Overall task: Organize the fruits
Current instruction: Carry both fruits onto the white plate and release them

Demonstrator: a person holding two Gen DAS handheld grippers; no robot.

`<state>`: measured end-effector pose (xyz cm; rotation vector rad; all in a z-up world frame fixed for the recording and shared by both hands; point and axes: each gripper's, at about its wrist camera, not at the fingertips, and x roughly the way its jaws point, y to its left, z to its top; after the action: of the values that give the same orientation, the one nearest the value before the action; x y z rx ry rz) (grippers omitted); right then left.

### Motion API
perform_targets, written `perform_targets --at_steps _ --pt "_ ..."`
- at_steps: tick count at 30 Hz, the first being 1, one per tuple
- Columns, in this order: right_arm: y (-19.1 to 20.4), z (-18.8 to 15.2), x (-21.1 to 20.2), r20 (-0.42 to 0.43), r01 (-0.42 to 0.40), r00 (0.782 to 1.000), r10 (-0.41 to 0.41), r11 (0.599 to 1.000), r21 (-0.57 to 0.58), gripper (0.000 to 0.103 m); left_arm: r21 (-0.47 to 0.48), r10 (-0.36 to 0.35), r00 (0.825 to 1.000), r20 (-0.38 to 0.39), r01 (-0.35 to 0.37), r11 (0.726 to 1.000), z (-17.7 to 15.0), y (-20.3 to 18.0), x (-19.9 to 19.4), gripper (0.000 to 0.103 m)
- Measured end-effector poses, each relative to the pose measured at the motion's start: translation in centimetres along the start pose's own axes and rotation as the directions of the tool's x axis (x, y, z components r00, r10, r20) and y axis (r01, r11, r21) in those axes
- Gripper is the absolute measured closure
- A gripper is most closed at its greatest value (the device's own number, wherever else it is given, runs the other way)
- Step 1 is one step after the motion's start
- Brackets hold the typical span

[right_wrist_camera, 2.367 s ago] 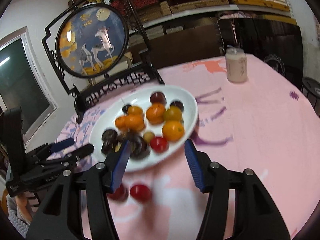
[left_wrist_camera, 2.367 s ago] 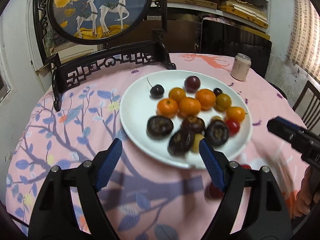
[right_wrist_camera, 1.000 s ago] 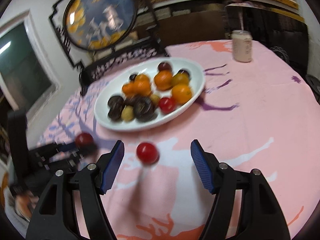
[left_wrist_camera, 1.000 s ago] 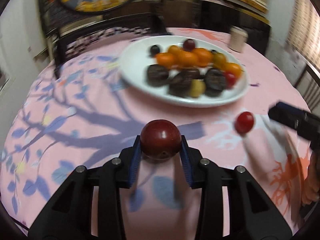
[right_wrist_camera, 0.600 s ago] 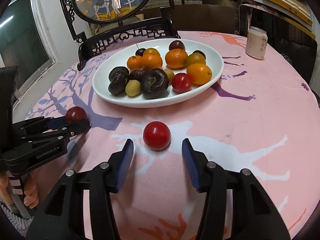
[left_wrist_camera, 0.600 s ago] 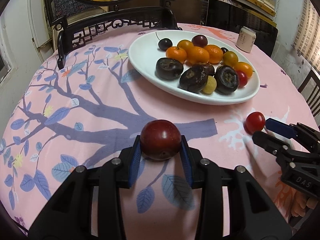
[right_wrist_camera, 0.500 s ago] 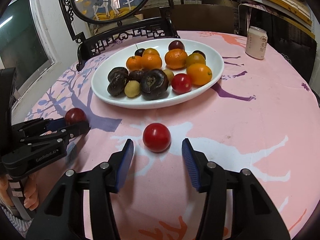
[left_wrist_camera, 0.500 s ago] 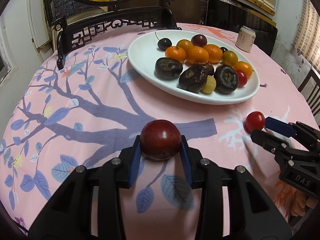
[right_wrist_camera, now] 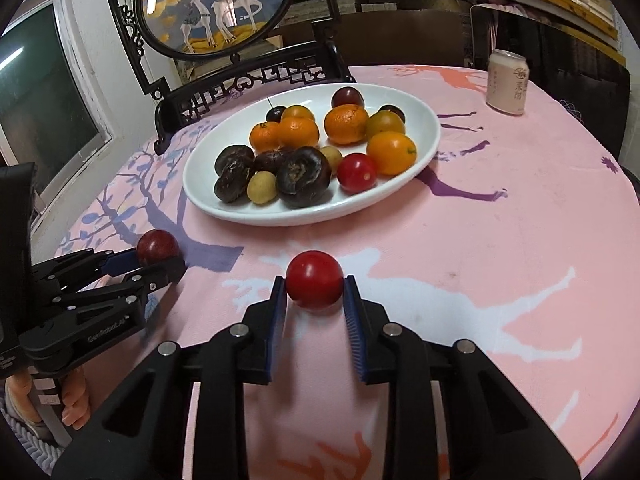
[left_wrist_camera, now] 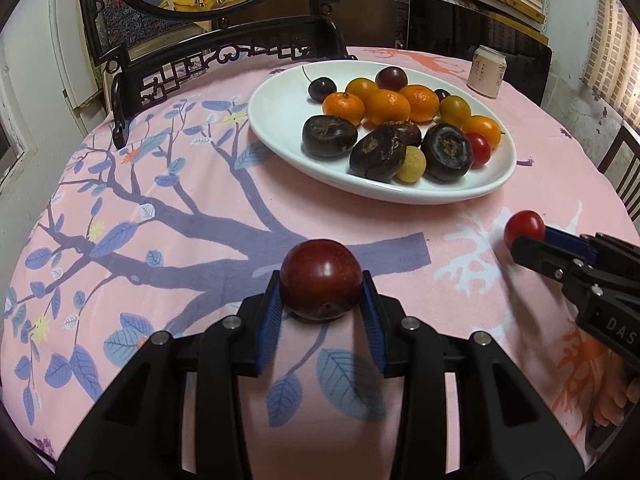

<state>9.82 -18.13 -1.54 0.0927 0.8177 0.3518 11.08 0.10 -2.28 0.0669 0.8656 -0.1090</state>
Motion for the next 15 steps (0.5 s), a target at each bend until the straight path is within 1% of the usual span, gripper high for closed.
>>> perform_targets --at_steps 2,6,7,10,12,14,15 --pt "0.2 -0.5 -0.5 0.0 -0.007 1.0 0.007 1.0 0.004 0.074 -0.004 -0.01 1.0 0.003 0.01 1.0 -0.2 -0.1 -0.4 0.065" --pt "1.2 -2.2 -2.3 0.014 -0.018 1.0 0.019 1.0 -0.024 0.074 -0.004 -0.034 0.999 0.02 0.034 0.999 -1.2 -0.3 -1.9 0.065" --pt "1.3 -2.6 -2.9 0.027 -0.02 0.999 0.021 0.999 -0.028 0.074 -0.001 -0.041 0.999 0.022 0.041 0.999 -1.5 -0.4 -2.2 0.065" --pt "1.2 -2.9 -5.4 0.12 -0.008 0.993 0.011 1.0 -0.022 0.074 0.001 -0.053 0.997 0.048 0.053 0.999 -1.8 -0.3 -3.7 0.065" --pt "0.5 -2.5 -6.8 0.174 -0.01 0.985 0.009 1.0 0.005 0.074 -0.017 -0.061 0.996 0.07 0.062 0.998 -0.9 0.1 -4.5 0.065" --pt "-0.3 -1.2 -7.4 0.201 -0.004 0.98 0.0 1.0 0.024 0.074 -0.022 -0.055 0.996 0.076 0.057 0.998 0.5 0.3 -4.5 0.065" --pt "-0.5 -0.6 -7.5 0.203 -0.002 0.979 -0.003 1.0 0.026 0.074 -0.018 -0.041 0.996 0.083 0.042 0.999 1.7 0.3 -4.5 0.065"
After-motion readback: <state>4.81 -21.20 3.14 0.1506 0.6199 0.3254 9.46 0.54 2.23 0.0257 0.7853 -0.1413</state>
